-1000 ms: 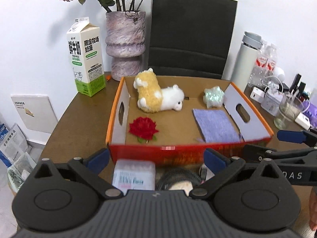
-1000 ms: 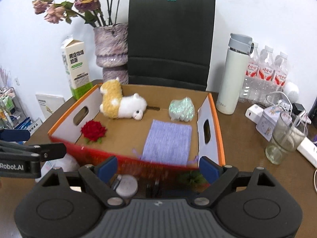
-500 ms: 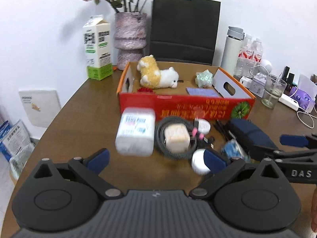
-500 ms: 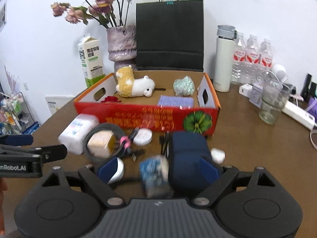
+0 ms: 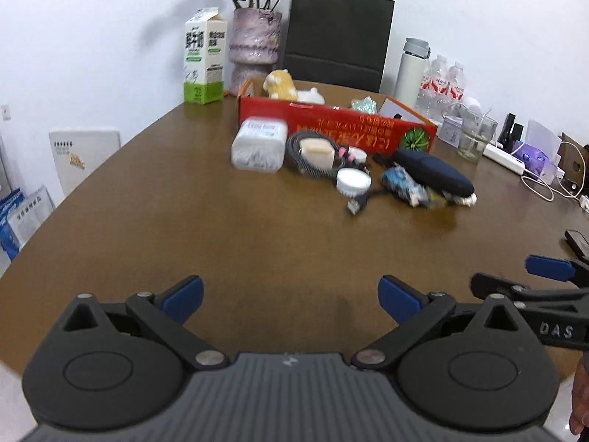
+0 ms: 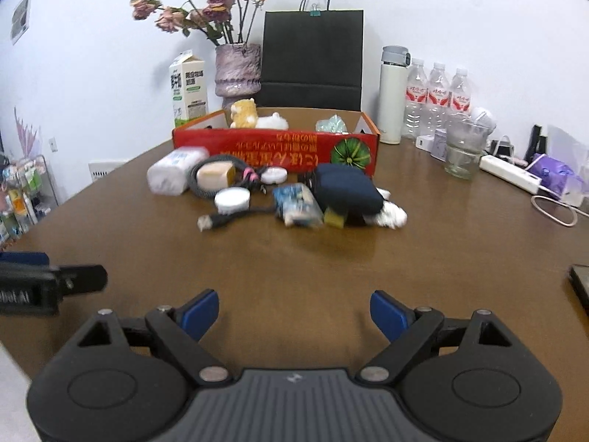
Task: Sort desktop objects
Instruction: 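Withdraw both tools from the box toward the remaining items, then grasp the cotton-swab tub with the left tool while the right tool grasps the navy case, then lift and carry the cotton-swab tub and navy case toward the box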
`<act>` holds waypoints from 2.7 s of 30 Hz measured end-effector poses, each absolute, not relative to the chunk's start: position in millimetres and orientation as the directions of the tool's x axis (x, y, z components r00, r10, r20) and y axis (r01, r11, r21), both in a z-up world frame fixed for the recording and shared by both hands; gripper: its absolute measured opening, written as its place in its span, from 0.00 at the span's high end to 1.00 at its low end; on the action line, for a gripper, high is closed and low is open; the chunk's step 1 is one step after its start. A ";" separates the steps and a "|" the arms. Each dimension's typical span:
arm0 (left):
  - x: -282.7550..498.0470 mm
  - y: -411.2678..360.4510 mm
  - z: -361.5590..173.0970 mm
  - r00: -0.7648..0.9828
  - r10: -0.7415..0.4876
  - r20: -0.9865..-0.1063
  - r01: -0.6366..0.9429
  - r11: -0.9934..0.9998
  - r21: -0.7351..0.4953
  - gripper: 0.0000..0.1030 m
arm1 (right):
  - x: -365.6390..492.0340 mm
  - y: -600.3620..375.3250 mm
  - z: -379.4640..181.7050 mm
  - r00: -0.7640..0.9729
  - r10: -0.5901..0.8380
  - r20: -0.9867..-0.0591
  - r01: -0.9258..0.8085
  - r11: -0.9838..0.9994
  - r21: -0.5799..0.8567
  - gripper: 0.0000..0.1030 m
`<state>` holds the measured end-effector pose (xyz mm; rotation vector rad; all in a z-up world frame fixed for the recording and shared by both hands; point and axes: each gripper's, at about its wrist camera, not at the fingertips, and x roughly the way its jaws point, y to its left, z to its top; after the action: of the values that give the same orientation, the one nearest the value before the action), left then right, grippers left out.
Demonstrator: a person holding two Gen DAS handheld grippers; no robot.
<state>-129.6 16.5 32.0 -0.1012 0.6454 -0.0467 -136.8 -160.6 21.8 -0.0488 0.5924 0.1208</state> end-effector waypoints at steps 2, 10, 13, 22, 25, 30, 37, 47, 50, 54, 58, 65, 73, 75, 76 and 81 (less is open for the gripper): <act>-141.2 20.7 32.7 0.801 -0.066 -0.596 0.009 0.995 -0.098 0.00 | -153.6 -162.3 21.2 0.823 0.108 -0.558 -0.138 0.990 -0.011 0.14; -141.7 19.5 35.7 0.812 -0.033 -0.582 -0.016 0.997 -0.079 0.00 | -157.9 -157.6 24.4 0.830 0.121 -0.544 -0.161 0.987 -0.027 0.13; -135.6 15.5 31.6 0.805 -0.038 -0.592 -0.004 0.998 -0.069 0.00 | -152.5 -158.0 22.9 0.828 0.133 -0.545 -0.171 0.985 -0.019 0.13; -100.9 12.1 33.7 0.802 -0.051 -0.595 0.009 0.997 -0.074 0.00 | -120.3 -173.2 24.5 0.830 0.107 -0.548 -0.130 0.992 -0.003 0.13; -83.8 13.4 37.0 0.804 -0.060 -0.591 0.017 0.997 -0.079 0.00 | -104.7 -176.1 26.4 0.836 0.090 -0.542 -0.118 0.993 -0.018 0.13; -52.2 16.4 47.6 0.830 -0.050 -0.556 0.016 0.998 -0.066 0.00 | -77.6 -182.1 32.2 0.851 0.072 -0.520 -0.099 0.995 -0.025 0.13; 8.4 26.9 56.9 0.839 -0.057 -0.541 0.022 0.997 -0.069 0.00 | -28.5 -184.4 43.6 0.871 0.075 -0.485 -0.107 0.993 -0.039 0.13; 103.5 52.6 50.7 0.807 -0.046 -0.588 -0.010 0.996 -0.091 0.07 | 50.6 -193.6 40.6 0.846 0.125 -0.518 -0.110 0.992 0.060 0.19; 120.6 53.9 42.3 0.793 -0.039 -0.608 -0.014 0.996 -0.083 0.11 | 64.2 -193.8 32.9 0.832 0.125 -0.540 -0.104 0.992 0.070 0.21; 133.9 53.4 30.1 0.778 -0.046 -0.626 -0.011 0.996 -0.087 0.13 | 76.5 -192.6 23.4 0.809 0.138 -0.572 -0.107 0.990 0.089 0.24; 147.2 62.2 21.9 0.757 -0.087 -0.647 -0.042 0.983 -0.180 0.13 | 88.1 -193.2 17.5 0.791 0.134 -0.597 -0.087 0.990 0.107 0.27; 146.3 61.0 19.1 0.749 -0.086 -0.657 -0.039 0.984 -0.173 0.33 | 98.7 -202.9 12.8 0.771 0.160 -0.617 -0.069 0.983 0.169 0.40; 83.1 58.6 54.3 0.810 -0.080 -0.580 -0.037 0.982 -0.186 0.35 | 68.0 -209.9 38.7 0.801 0.196 -0.566 -0.059 0.966 0.251 0.43; 60.7 55.1 65.4 0.830 -0.085 -0.551 -0.021 0.983 -0.184 0.35 | 51.0 -208.1 54.1 0.828 0.191 -0.527 -0.069 0.968 0.242 0.43; 49.5 52.8 70.4 0.840 -0.084 -0.536 -0.014 0.984 -0.177 0.35 | 41.0 -207.7 61.9 0.840 0.195 -0.506 -0.075 0.966 0.248 0.43; -4.0 43.6 86.4 0.873 -0.109 -0.476 0.014 0.980 -0.199 0.35 | -4.2 -207.0 85.3 0.861 0.246 -0.446 -0.123 0.950 0.285 0.42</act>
<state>-4.0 43.6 86.4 -0.1922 0.5068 -0.0647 -4.2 -207.0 85.3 0.2522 0.4982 0.1957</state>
